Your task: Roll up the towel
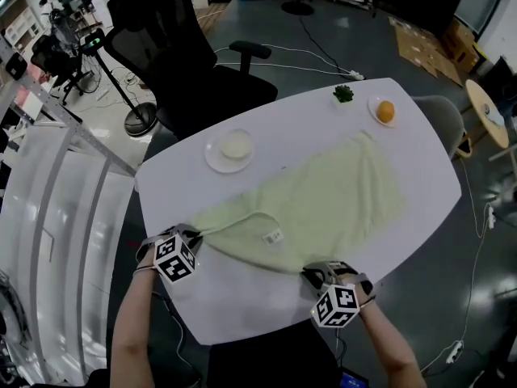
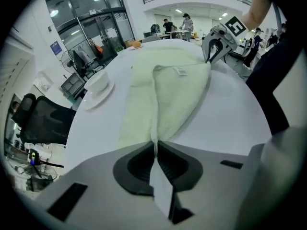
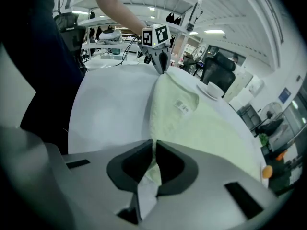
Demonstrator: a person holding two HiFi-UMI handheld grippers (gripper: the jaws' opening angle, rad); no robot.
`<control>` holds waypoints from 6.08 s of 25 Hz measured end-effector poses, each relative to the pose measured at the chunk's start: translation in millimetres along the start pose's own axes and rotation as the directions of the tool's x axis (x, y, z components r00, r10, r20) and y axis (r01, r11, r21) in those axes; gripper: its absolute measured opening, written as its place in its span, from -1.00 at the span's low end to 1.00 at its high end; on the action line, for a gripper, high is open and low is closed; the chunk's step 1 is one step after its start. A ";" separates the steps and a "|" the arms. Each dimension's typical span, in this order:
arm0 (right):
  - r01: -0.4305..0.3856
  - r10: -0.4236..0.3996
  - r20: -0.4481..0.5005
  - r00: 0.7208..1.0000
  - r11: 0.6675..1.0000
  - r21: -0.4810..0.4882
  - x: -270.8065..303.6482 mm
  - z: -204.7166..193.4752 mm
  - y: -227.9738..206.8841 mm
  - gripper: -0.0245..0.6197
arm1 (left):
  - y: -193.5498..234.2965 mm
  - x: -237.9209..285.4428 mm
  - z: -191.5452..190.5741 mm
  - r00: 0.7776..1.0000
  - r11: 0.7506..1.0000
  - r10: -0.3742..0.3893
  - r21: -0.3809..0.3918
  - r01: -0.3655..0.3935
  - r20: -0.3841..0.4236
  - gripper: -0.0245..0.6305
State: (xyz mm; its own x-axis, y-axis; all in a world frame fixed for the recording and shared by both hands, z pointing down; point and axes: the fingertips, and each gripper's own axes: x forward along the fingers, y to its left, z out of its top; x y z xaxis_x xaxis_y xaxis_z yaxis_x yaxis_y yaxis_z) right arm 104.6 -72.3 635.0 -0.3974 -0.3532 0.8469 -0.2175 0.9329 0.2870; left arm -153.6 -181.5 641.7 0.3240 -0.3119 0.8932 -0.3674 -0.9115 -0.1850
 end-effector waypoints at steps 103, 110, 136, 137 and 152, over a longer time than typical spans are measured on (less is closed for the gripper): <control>-0.019 0.029 -0.051 0.998 0.983 0.181 -10.9 -16.4 52.5 -0.20 | -83.0 -29.9 -41.4 0.997 0.972 -0.058 0.227 0.066 -0.042 -0.09; -0.117 0.125 -0.026 0.992 0.971 0.210 -9.5 -17.4 53.3 -0.24 | -84.8 -26.6 -44.3 0.981 0.968 -0.169 0.173 0.183 -0.096 -0.13; 0.078 -0.077 -0.015 0.997 0.994 0.075 -57.5 3.7 25.6 -0.84 | -56.2 -70.9 -42.6 0.996 0.955 0.082 0.290 -0.065 -0.048 -0.79; 0.080 -0.079 -0.016 0.997 0.994 0.075 -58.6 5.6 29.2 -0.84 | -59.1 -73.3 -45.9 0.996 0.954 0.082 0.294 -0.065 -0.047 -0.80; -0.016 0.019 -0.015 1.000 0.988 0.154 -47.7 17.2 108.0 -0.84 | -117.4 -81.5 -104.0 0.996 0.972 0.002 0.234 0.018 -0.085 -0.79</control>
State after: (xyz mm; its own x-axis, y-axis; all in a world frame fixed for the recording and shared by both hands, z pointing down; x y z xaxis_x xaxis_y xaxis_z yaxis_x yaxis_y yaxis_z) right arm 84.7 44.1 617.9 -0.3881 -0.3343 0.8588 -0.3453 0.9167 0.2008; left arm -227.5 -21.2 633.3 0.2478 -0.2901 0.9244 -0.1478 -0.9543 -0.2599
